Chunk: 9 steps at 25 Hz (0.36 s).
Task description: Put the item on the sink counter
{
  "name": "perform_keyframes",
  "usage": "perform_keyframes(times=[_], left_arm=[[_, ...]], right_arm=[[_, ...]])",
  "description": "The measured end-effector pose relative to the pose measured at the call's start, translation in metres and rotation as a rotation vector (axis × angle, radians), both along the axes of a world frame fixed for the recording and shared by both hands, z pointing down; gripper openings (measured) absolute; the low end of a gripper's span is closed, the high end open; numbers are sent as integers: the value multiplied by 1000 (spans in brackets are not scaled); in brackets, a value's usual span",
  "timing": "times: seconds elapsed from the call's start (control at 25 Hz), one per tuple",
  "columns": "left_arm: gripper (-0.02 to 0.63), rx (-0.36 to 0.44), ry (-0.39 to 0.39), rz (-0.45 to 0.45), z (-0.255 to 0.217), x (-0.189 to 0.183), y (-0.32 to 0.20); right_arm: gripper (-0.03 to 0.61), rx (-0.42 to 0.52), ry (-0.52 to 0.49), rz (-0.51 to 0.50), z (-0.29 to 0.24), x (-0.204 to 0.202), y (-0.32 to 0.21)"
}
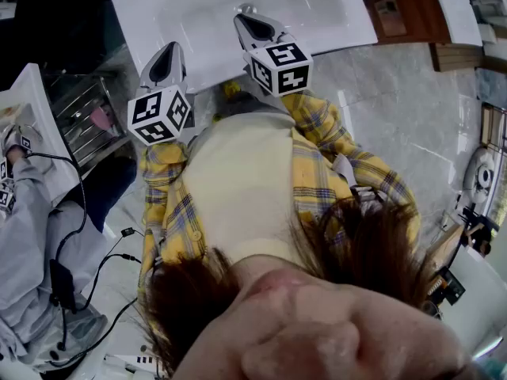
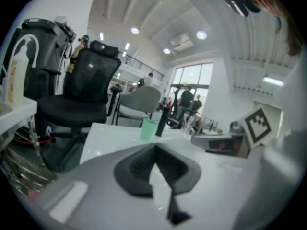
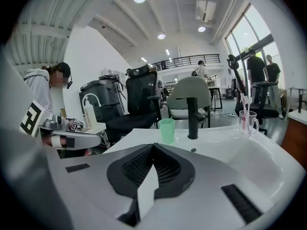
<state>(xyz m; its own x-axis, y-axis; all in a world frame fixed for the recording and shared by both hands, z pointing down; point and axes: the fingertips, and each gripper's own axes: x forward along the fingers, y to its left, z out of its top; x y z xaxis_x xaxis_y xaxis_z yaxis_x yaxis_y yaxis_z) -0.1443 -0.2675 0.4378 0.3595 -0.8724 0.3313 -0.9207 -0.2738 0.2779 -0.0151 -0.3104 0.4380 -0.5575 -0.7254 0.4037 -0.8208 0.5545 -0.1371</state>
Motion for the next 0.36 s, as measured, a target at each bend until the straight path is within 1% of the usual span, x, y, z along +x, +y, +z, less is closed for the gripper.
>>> perform_keyframes(times=[0.16, 0.36], left_arm=[[6, 8, 5, -3, -2, -3, 0], [6, 12, 18, 1, -1, -3, 0]], right_arm=[[14, -10, 0, -10, 3, -4, 3], [14, -52, 9, -36, 18, -13, 11]])
